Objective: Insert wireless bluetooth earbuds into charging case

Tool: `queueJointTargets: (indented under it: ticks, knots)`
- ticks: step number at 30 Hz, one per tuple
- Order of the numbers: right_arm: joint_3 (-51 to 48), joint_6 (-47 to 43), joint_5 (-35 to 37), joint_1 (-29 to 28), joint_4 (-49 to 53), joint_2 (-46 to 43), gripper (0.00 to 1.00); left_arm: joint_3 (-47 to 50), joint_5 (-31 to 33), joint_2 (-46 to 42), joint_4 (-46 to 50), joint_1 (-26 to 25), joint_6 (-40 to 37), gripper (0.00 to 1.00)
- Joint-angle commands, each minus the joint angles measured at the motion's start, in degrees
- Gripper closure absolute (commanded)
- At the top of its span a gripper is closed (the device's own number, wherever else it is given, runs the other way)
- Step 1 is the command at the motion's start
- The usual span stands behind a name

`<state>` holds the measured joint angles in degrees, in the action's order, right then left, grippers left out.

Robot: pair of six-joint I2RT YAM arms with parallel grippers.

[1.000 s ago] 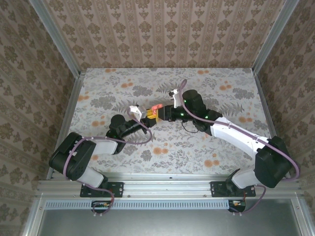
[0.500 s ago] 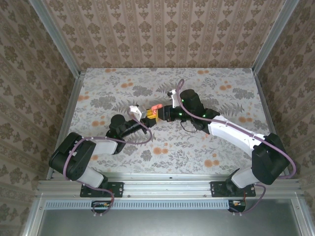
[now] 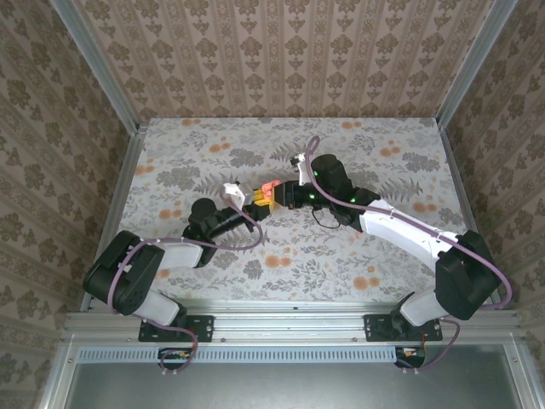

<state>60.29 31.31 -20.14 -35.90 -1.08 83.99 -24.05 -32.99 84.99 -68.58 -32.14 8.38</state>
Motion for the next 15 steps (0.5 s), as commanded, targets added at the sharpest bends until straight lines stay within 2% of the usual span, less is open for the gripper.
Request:
queueJointTargets:
  ticks: [1, 7, 15]
  knots:
    - [1.7, -0.3, 1.2, -0.3, -0.7, 1.2, 0.77, 0.4, -0.6, -1.9, -1.0, 0.1, -0.5, 0.90]
    - [1.9, -0.2, 1.2, -0.2, -1.3, 1.0, 0.77, 0.7, -0.3, -2.3, -0.6, 0.1, -0.7, 0.90]
    - [0.0, -1.9, 1.3, 0.5, 1.5, -5.9, 0.75, 0.8, -0.8, -2.3, -0.5, 0.1, -1.0, 0.90]
